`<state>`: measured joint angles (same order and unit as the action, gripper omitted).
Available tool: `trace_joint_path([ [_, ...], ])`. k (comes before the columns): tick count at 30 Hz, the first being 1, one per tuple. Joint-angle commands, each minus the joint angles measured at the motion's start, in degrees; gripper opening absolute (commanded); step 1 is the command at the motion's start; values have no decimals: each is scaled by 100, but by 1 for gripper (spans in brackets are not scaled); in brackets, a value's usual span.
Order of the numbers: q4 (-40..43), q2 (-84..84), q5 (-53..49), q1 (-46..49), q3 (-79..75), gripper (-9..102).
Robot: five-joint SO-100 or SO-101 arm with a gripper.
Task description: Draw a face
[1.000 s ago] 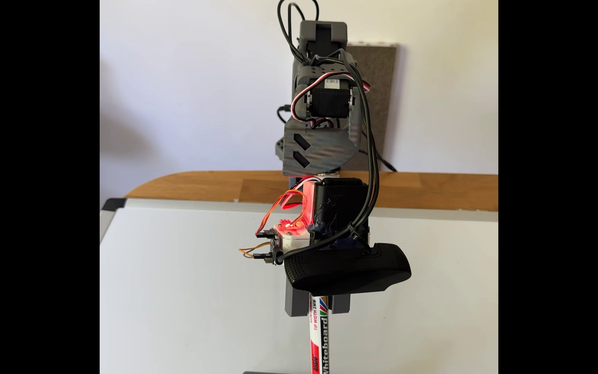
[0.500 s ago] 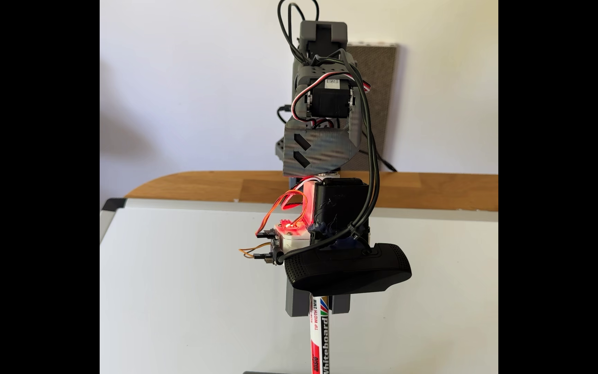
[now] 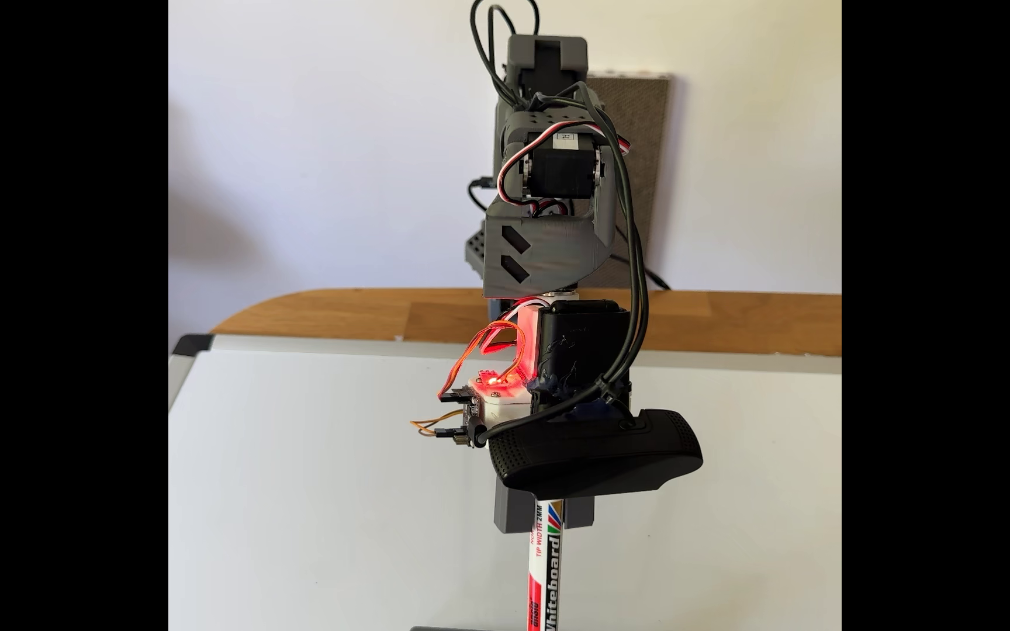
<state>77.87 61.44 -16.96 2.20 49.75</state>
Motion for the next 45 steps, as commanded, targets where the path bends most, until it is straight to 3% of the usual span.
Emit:
trace_joint_path([
  [1,-325,176,-26,0,-422,11],
  [13,-360,237,70,70,-422,10],
  [17,-360,237,70,62,-422,-2],
  [45,-281,896,70,70,-369,-1],
])
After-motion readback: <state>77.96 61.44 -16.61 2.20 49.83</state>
